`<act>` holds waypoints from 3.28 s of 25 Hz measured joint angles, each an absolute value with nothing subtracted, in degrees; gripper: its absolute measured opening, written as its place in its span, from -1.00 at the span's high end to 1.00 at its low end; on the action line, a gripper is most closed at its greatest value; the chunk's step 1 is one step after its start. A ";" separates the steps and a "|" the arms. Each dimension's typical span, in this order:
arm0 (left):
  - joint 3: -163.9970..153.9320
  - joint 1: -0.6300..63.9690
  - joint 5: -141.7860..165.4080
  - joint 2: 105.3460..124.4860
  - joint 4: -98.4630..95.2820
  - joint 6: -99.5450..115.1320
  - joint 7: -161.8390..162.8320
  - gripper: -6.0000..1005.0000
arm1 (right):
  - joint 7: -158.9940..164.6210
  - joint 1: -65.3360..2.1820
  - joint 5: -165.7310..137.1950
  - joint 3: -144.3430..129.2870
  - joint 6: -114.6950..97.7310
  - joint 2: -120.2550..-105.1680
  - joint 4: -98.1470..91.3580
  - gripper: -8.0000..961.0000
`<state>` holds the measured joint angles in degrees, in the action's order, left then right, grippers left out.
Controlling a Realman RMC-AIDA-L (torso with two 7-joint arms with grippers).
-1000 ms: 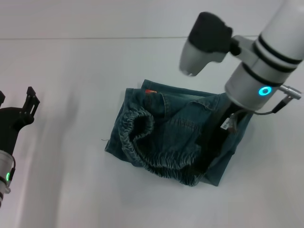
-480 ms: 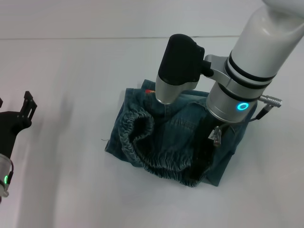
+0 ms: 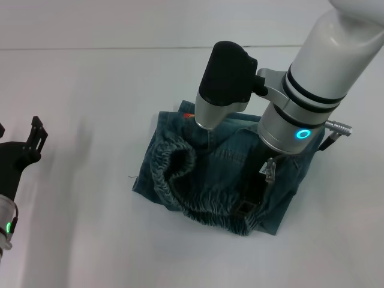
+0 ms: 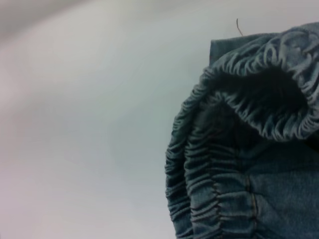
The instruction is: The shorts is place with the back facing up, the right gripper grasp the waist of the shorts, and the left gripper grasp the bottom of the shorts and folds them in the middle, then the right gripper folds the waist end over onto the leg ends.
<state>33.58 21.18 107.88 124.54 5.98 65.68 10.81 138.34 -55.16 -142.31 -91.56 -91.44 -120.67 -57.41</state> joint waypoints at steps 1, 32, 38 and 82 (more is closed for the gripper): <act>33.58 21.18 107.91 124.54 5.98 65.54 10.81 -0.58 | 138.37 -55.14 -142.33 -91.63 -91.30 -120.67 -57.39 -0.48; 34.22 21.01 107.75 124.47 5.63 64.57 10.81 -0.58 | 139.10 -52.71 -142.95 -91.65 -89.03 -119.87 -61.83 0.85; 34.46 20.88 107.75 124.41 5.55 64.62 10.81 -0.58 | 137.51 -51.88 -146.63 -83.86 -89.88 -119.59 -65.78 0.89; 35.01 19.94 108.33 124.13 5.05 67.96 12.88 -0.58 | 120.13 -38.72 -117.35 -72.62 -60.72 -119.61 -63.68 -0.03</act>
<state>35.01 19.94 108.33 124.13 5.05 67.96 12.88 120.14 -38.72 -117.35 -72.62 -60.72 -119.61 -63.68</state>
